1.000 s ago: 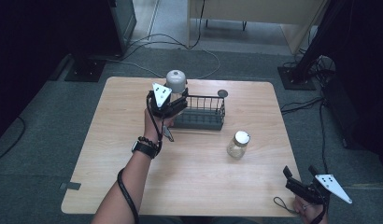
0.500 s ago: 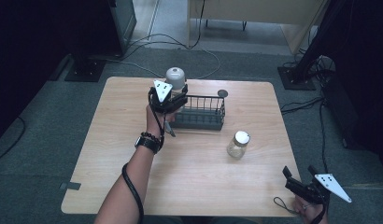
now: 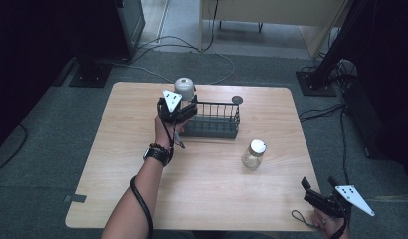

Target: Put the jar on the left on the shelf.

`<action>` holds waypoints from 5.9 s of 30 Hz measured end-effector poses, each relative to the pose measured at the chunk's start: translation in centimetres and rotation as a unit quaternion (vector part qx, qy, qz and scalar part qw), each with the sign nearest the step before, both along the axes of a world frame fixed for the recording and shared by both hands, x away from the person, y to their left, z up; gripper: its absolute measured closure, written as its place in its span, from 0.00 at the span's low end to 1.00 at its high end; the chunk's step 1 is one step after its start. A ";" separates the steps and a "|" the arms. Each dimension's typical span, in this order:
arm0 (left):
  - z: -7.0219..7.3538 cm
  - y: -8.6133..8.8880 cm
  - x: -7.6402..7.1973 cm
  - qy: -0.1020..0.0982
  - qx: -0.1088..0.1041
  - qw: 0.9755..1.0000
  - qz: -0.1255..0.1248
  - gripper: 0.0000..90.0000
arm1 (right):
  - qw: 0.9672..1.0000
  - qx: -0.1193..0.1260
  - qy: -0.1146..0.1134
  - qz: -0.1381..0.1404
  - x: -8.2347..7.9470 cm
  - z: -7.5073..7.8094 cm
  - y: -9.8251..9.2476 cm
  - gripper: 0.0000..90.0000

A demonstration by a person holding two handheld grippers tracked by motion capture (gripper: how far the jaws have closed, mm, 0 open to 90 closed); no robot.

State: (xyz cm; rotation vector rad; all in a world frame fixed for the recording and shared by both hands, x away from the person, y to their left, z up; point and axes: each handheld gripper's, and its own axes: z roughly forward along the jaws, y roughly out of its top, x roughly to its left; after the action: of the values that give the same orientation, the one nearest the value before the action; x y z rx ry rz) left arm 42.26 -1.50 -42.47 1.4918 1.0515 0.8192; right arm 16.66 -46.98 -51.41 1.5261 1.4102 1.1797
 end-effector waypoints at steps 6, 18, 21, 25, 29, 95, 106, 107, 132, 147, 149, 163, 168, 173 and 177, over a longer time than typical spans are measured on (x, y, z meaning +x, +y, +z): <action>-0.7 0.0 -0.2 0.006 0.004 1.000 0.000 0.32 | 1.000 -0.001 0.001 0.000 0.0 0.0 0.0 0.00; -1.9 0.0 -0.6 0.008 0.020 1.000 0.001 0.32 | 1.000 -0.002 0.000 -0.002 0.0 0.0 0.0 0.00; -2.0 -0.1 -0.8 0.004 0.026 1.000 0.000 0.32 | 1.000 -0.002 -0.002 -0.004 0.0 0.0 0.0 0.00; -2.0 0.0 -0.8 0.005 0.020 1.000 -0.002 0.32 | 1.000 -0.003 -0.002 -0.005 0.0 0.0 0.1 0.00; -2.0 0.2 -0.8 0.008 0.013 1.000 -0.009 0.31 | 1.000 -0.003 -0.002 -0.006 -0.1 0.0 0.1 0.00; -7.2 1.1 -6.5 -0.005 -0.017 0.997 -0.079 0.00 | 1.000 -0.014 0.000 -0.012 0.0 0.0 0.4 0.00; -8.0 1.5 -6.9 0.011 -0.023 0.995 -0.093 0.00 | 1.000 -0.014 0.001 -0.013 0.0 0.0 0.4 0.00; -8.1 1.6 -7.0 0.020 -0.031 0.994 -0.104 0.00 | 1.000 -0.014 0.002 -0.012 0.0 0.0 0.4 0.00; -8.8 2.8 -7.5 0.053 -0.021 0.986 -0.157 0.00 | 1.000 -0.016 0.004 -0.015 0.0 0.0 0.5 0.00; -9.0 5.2 -7.8 0.059 -0.013 0.990 -0.124 0.00 | 1.000 -0.022 0.005 -0.017 0.0 0.0 0.6 0.00; -9.0 5.2 -7.8 0.059 -0.013 0.990 -0.124 0.00 | 1.000 -0.022 0.005 -0.017 0.0 0.0 0.6 0.00; -9.0 6.6 -8.2 0.069 -0.007 0.991 -0.110 0.00 | 1.000 -0.022 0.000 -0.019 -0.1 0.0 0.6 0.00; -9.0 7.3 -8.4 0.068 -0.012 0.992 -0.104 0.00 | 1.000 -0.021 0.000 -0.021 -0.1 0.0 0.5 0.00; -9.0 7.8 -8.7 0.066 -0.009 0.993 -0.096 0.00 | 1.000 -0.021 0.002 -0.021 0.0 0.0 0.6 0.00; -9.0 8.6 -9.1 0.068 -0.007 0.994 -0.087 0.00 | 1.000 -0.019 0.001 -0.024 0.0 0.0 0.5 0.00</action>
State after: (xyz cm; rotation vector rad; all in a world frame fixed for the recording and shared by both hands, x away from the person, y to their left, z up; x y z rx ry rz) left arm 33.20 7.08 -51.46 1.6201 1.0070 0.5944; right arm 16.62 -46.45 -51.44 1.5273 1.3826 1.1151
